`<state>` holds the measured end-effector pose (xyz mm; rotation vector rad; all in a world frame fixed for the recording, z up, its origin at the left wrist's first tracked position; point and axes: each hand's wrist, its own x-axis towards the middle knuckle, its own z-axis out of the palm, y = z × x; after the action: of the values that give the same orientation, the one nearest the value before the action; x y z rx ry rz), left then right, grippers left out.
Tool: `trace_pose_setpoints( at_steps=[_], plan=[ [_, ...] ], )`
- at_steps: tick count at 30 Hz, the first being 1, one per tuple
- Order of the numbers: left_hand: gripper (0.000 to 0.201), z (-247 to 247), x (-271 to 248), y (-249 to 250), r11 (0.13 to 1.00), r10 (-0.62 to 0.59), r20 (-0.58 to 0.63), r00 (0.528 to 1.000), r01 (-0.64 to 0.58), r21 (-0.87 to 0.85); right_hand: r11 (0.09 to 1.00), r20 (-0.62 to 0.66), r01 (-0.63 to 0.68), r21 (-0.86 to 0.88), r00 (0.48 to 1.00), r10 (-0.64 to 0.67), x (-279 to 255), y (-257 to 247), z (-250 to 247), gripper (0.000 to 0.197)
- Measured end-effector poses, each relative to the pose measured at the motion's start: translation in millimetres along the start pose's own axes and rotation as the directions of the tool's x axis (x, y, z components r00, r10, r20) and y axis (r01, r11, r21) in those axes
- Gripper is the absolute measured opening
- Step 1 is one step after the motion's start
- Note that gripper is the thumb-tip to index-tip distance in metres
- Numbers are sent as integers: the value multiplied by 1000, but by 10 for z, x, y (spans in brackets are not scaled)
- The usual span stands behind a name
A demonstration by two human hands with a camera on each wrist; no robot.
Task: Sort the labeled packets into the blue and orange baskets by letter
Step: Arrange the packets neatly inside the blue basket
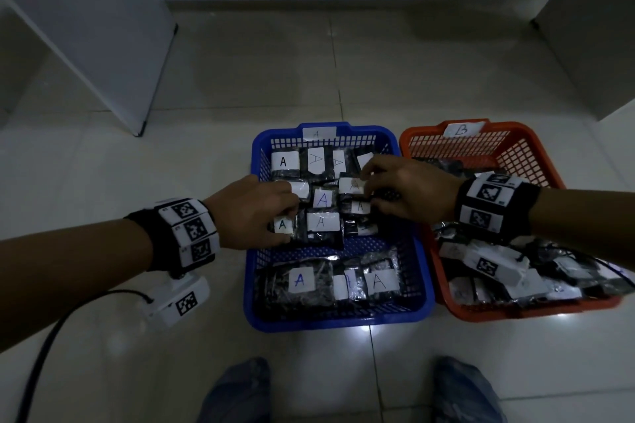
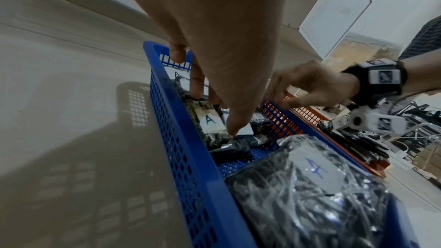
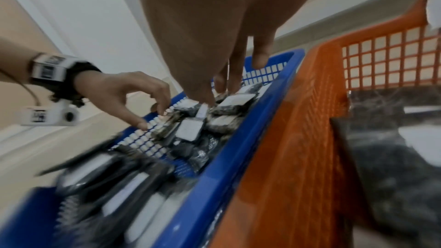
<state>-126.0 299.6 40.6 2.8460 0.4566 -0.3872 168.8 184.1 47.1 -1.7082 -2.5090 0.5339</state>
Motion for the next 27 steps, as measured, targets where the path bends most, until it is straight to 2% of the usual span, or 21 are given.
trace_pose_setpoints(
  at_steps=[2,4,6,7,9,12,14,17,19,21,23,25,27],
  plan=[
    [30,-4,-7,18,1000,15,-10,1000,-16,-27,999,85,2,50,996,-6,-105,-95,-13,19],
    [28,2,-15,35,999,28,-5,1000,-28,-40,999,266,28,30,963,-36,-233,-227,28,31],
    [28,13,-21,42,998,31,2,1000,-31,-48,979,411,137,-153,910,-63,-340,-354,118,48],
    [27,16,-22,42,998,31,5,1000,-31,-50,958,439,175,-229,897,-59,-384,-393,168,52],
    [27,20,-19,35,998,31,9,999,-30,-56,953,427,162,-255,903,-39,-423,-411,234,49],
    [27,12,-13,20,997,32,14,999,-31,-64,980,347,82,-183,938,-14,-391,-386,240,30],
    [26,11,-10,19,997,36,14,999,-35,-70,988,341,38,-151,940,16,-363,-387,226,25],
    [26,26,-20,32,996,30,30,999,-27,-80,973,411,62,-220,911,35,-340,-443,251,44],
    [25,41,-29,48,995,43,36,998,-39,-88,958,439,84,-275,897,48,-330,-482,277,49],
    [24,46,-38,62,995,50,43,998,-46,-90,977,445,15,-214,892,84,-309,-515,250,44],
    [23,38,-38,67,995,50,47,998,-46,-89,993,447,-96,-61,887,113,-274,-524,173,33],
    [23,21,-40,79,994,49,55,997,-44,-101,966,467,-227,126,872,145,-240,-504,88,27],
    [20,3,-40,93,990,59,67,996,-50,-135,927,506,-308,212,846,166,-196,-470,22,25]
  ],
)
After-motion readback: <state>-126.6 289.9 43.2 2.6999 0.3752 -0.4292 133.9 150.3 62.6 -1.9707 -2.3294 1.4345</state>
